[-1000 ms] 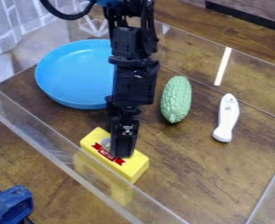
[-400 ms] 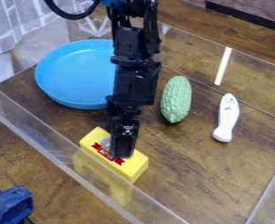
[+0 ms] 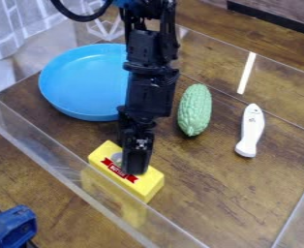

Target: Put the yellow brick in the blue tray

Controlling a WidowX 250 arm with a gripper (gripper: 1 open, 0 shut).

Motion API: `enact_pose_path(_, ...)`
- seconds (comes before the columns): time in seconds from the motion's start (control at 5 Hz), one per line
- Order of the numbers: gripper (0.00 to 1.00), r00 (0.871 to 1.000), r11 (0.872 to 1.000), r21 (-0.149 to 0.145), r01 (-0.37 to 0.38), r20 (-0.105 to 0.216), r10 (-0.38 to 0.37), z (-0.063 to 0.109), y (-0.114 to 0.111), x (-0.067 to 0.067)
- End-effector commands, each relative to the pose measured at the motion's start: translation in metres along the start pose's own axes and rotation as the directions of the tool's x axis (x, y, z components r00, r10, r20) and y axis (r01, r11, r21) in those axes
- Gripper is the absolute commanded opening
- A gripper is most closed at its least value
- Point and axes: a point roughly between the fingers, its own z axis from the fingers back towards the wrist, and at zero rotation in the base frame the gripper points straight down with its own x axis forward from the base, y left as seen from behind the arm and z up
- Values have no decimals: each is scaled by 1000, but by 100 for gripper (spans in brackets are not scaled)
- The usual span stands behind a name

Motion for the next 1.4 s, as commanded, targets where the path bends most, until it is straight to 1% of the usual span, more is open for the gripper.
enact_pose_path(0.0,100,993,995,-62,-84,-95,77,-16,0,-18)
enact_pose_path(0.6,100,987,991,-71,-113,-127,103,-18,4,-26)
enact_pose_path(1.2,100,980,987,-78,-143,-152,130,-20,12,-35)
